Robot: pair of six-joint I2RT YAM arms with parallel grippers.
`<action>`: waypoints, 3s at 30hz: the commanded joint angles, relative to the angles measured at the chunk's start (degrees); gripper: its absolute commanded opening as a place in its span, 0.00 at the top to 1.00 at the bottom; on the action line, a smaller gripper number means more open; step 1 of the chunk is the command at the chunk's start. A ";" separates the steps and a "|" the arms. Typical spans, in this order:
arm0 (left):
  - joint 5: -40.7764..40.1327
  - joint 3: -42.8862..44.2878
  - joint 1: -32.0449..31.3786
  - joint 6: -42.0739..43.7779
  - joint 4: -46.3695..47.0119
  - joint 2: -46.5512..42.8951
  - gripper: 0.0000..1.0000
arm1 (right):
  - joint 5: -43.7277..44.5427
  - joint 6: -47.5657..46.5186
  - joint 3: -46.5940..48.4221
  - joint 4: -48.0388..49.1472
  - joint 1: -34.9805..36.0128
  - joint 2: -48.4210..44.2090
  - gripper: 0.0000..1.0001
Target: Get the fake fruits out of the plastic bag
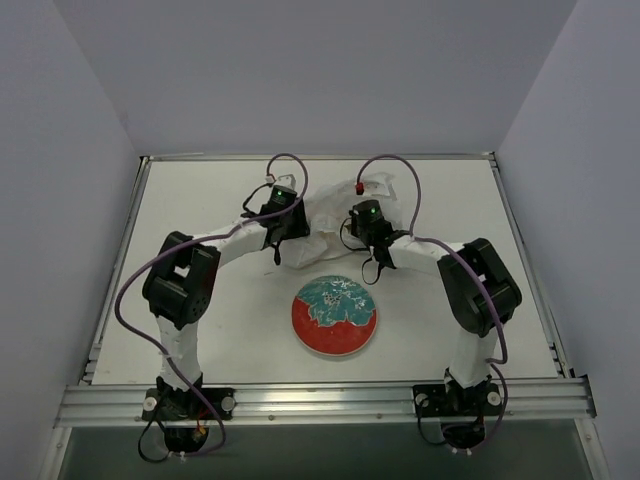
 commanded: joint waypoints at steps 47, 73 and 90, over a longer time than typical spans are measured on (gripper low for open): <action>-29.83 -2.98 -25.79 -0.94 -26.85 -34.29 0.22 | -1.01 4.58 -8.02 2.03 6.13 -17.10 0.91; -22.02 -13.33 -17.53 2.50 -6.99 -24.26 0.98 | -4.17 7.66 -11.62 6.42 9.38 -23.70 0.16; -17.71 -26.78 -19.20 3.20 -3.91 -31.90 0.98 | -8.65 2.13 1.12 17.14 -0.54 -2.70 0.62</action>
